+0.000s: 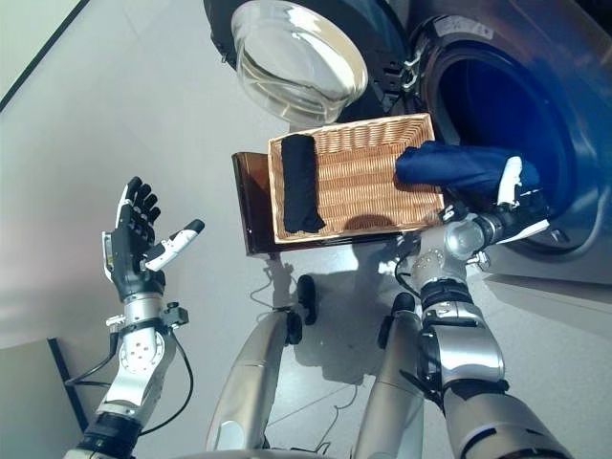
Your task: Pick up the clothes and place them into the washing machine
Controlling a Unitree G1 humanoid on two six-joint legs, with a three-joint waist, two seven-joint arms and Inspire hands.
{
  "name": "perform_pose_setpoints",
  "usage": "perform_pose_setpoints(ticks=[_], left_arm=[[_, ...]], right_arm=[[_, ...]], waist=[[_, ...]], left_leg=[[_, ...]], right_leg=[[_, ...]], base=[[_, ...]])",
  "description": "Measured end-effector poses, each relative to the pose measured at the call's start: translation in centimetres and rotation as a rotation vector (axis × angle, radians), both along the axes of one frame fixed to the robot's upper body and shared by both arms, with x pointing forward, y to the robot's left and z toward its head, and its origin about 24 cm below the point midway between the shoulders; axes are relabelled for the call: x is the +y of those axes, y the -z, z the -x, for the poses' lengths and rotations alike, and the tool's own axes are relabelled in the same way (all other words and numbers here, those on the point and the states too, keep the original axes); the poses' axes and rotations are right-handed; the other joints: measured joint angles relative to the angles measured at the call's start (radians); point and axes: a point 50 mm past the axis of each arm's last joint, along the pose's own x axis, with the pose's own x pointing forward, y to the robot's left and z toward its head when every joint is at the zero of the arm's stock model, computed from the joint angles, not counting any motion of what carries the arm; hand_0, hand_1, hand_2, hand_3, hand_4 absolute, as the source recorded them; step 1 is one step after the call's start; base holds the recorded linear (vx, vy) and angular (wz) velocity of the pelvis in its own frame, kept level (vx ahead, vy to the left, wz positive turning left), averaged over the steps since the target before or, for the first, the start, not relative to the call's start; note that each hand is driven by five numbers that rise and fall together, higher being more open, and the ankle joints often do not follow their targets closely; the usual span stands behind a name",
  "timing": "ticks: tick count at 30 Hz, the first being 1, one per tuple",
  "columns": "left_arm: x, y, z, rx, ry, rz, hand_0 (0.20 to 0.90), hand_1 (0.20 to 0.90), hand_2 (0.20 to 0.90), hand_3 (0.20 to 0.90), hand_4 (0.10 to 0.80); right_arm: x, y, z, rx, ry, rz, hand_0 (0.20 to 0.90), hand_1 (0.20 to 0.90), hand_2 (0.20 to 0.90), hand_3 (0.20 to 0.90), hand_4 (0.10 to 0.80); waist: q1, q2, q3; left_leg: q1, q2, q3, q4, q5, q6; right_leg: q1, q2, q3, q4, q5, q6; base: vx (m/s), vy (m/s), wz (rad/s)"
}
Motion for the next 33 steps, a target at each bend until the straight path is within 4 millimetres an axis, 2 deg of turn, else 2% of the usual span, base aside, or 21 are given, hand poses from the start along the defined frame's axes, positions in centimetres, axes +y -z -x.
perform_pose_setpoints(ticks=[3,6,10,14,17,22,25,29,33], left_arm=[[0.0,-0.7,0.1,-0.029,0.014,-0.006,0.9,0.9,0.9,0.9,0.8],[-0.2,-1.2,0.2,-0.051,0.021,-0.004,0.9,0.9,0.9,0.9,0.8],[-0.5,-1.6,0.0,-0.068,0.038,-0.002,0.9,0.9,0.9,0.9,0.8],[-0.8,-2.3,-0.5,-0.099,0.053,-0.007,0.9,0.9,0.9,0.9,0.8],[-0.7,-3.1,-0.5,-0.13,0.058,-0.02,0.9,0.9,0.9,0.9,0.8],[-0.2,-3.3,-0.4,-0.135,0.044,-0.034,0.9,0.9,0.9,0.9,0.8],[-0.1,-3.0,-0.1,-0.124,0.039,-0.037,0.9,0.9,0.9,0.9,0.8],[0.0,-3.1,-0.2,-0.126,0.034,-0.036,0.9,0.9,0.9,0.9,0.8],[-0.1,-4.0,-0.8,-0.163,0.039,-0.044,0.9,0.9,0.9,0.9,0.8]], right_arm=[[-2.0,-3.2,-0.2,-0.058,0.059,-0.023,0.2,0.2,0.2,0.2,0.3],[-4.7,-7.1,0.4,-0.114,0.095,0.065,0.2,0.2,0.2,0.2,0.3],[-5.4,-11.1,0.5,-0.175,0.1,0.143,0.2,0.2,0.2,0.2,0.3],[-5.0,-12.3,0.3,-0.198,0.08,0.158,0.2,0.2,0.2,0.2,0.3],[-5.4,-12.3,0.5,-0.194,0.108,0.142,0.2,0.2,0.2,0.2,0.3],[-6.4,-13.3,1.3,-0.171,0.159,0.21,0.2,0.2,0.2,0.2,0.3],[-7.7,-15.1,2.5,-0.167,0.215,0.272,0.2,0.2,0.2,0.2,0.3],[-9.1,-17.3,4.0,-0.211,0.286,0.283,0.2,0.2,0.2,0.2,0.3],[-9.3,-18.3,4.3,-0.224,0.293,0.296,0.2,0.2,0.2,0.2,0.3]], waist=[[0.021,0.016,0.007],[0.05,0.044,0.013],[0.065,0.049,0.012],[0.058,0.05,0.011],[0.049,0.051,0.011],[0.045,0.052,0.01],[0.046,0.052,0.009],[0.046,0.053,0.008],[0.045,0.053,0.008]], left_leg=[[-0.01,-0.018,-0.002,-0.065,0.042,-0.002],[-0.009,-0.035,-0.007,-0.141,0.098,-0.006],[-0.005,-0.036,-0.03,-0.189,0.119,-0.019],[0.001,-0.038,-0.035,-0.215,0.133,-0.023],[0.012,-0.055,-0.053,-0.26,0.168,-0.025],[0.012,-0.056,-0.057,-0.292,0.175,-0.026],[0.01,-0.063,-0.054,-0.318,0.175,-0.026],[0.009,-0.066,-0.053,-0.324,0.205,-0.023],[0.016,-0.067,-0.051,-0.325,0.204,-0.021]], right_leg=[[-0.034,-0.011,0.002,-0.007,0.005,-0.003],[-0.054,-0.025,-0.011,-0.02,0.015,0.001],[-0.053,-0.029,-0.041,-0.029,0.004,-0.013],[-0.05,-0.028,-0.054,-0.027,0.001,-0.017],[-0.05,-0.045,-0.068,-0.02,-0.004,-0.018],[-0.058,-0.053,-0.075,-0.02,-0.013,-0.032],[-0.073,-0.062,-0.074,-0.026,-0.006,-0.028],[-0.076,-0.059,-0.073,-0.03,0.001,-0.018],[-0.074,-0.06,-0.069,-0.032,0.001,-0.018]], base=[[0.004,-0.05,0.2],[0.024,-0.043,0.28],[0.022,-0.045,0.16],[0.011,-0.015,0.09],[0.0,-0.008,0.24],[0.001,-0.002,0.13],[0.003,0.003,0.05],[0.026,-0.004,-0.04],[0.042,0.009,-0.04]])
